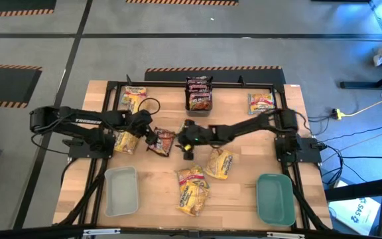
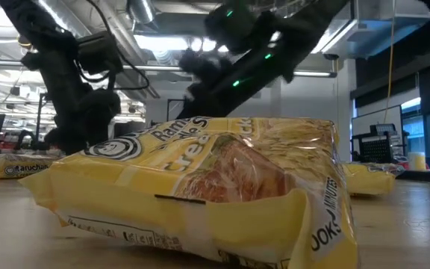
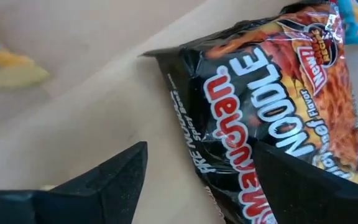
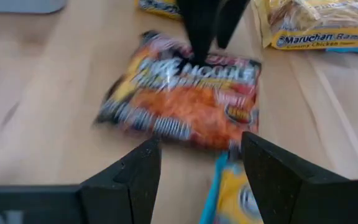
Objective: Sort Maruchan noodles
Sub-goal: Put the black noodle pack into the black bin
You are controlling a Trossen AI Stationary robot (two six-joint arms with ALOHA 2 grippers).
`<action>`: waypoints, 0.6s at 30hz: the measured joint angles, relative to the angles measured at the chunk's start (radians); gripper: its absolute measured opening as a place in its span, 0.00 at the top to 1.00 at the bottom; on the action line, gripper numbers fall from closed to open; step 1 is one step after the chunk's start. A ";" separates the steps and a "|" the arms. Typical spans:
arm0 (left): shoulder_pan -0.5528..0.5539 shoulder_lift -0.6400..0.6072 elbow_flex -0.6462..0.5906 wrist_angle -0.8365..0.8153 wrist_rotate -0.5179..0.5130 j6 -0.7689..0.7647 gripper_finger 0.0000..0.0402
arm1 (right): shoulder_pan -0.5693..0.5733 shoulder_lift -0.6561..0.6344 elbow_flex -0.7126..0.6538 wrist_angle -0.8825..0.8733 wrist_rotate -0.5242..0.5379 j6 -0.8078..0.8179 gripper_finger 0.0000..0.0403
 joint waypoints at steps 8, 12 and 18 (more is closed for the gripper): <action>-0.003 0.015 -0.078 0.194 0.071 -0.072 0.29 | -0.049 0.149 0.124 0.023 -0.079 -0.009 0.49; -0.004 0.012 -0.084 0.228 0.085 -0.098 0.29 | -0.048 0.152 0.118 0.029 -0.078 -0.043 0.49; -0.005 0.014 -0.086 0.287 0.167 -0.153 0.29 | -0.048 0.155 0.116 0.046 -0.076 -0.060 0.49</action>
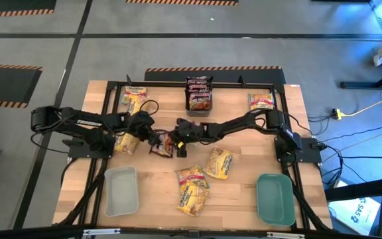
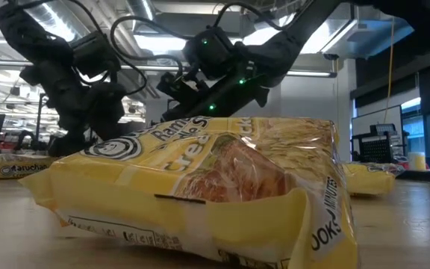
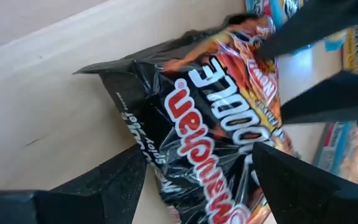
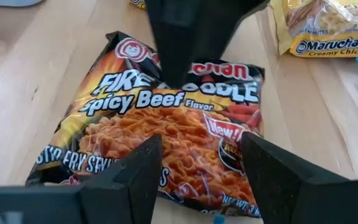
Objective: Sort Maruchan noodles
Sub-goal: Put the black noodle pack into the black bin
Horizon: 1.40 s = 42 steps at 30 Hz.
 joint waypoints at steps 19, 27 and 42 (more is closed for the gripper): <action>-0.043 -0.037 0.002 0.056 0.022 -0.008 0.29 | 0.045 -0.031 -0.002 -0.045 0.028 -0.046 0.49; -0.044 -0.098 0.004 0.047 0.041 0.020 0.29 | 0.058 -0.116 -0.002 -0.241 0.032 0.036 0.49; -0.047 -0.099 0.003 -0.171 -0.125 0.020 0.29 | 0.098 -0.038 -0.002 -0.181 0.074 0.090 0.49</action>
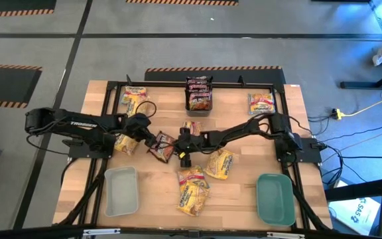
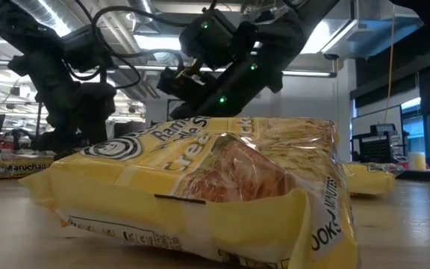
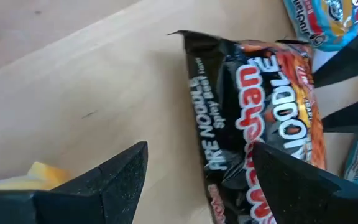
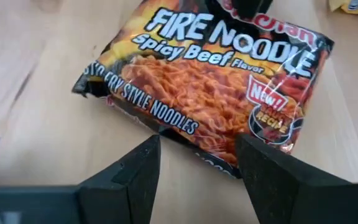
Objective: Sort Maruchan noodles
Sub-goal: Put the black noodle pack into the black bin
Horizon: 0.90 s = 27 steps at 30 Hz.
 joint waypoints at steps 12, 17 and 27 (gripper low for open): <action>-0.004 0.024 -0.002 0.151 0.138 -0.050 0.29 | 0.000 0.007 0.001 -0.003 0.064 -0.014 0.49; -0.005 0.024 -0.002 0.152 0.177 -0.090 0.29 | 0.001 0.014 0.001 0.007 0.090 -0.027 0.49; -0.013 0.023 0.000 0.030 0.096 -0.112 0.29 | 0.000 0.020 0.001 0.023 0.089 -0.032 0.49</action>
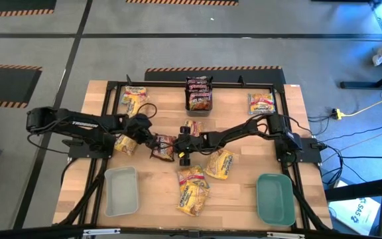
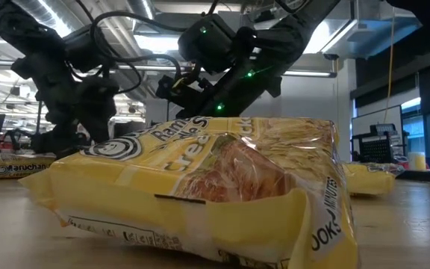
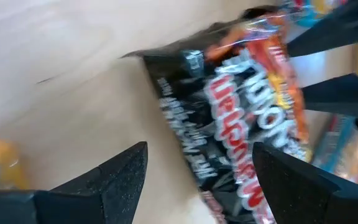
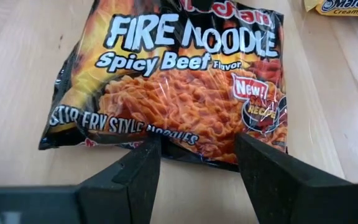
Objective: Sort Maruchan noodles
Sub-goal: Put the black noodle pack into the black bin
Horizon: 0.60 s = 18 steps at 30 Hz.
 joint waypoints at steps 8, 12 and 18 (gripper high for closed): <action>-0.047 0.074 0.000 0.146 -0.016 -0.023 0.29 | 0.000 0.000 -0.001 0.001 0.000 -0.001 0.49; -0.069 0.146 0.006 0.159 -0.023 -0.026 0.29 | 0.000 0.000 -0.001 0.004 -0.001 -0.002 0.49; -0.083 0.154 -0.002 0.243 -0.033 -0.030 0.29 | 0.001 -0.001 -0.002 -0.008 0.007 -0.002 0.49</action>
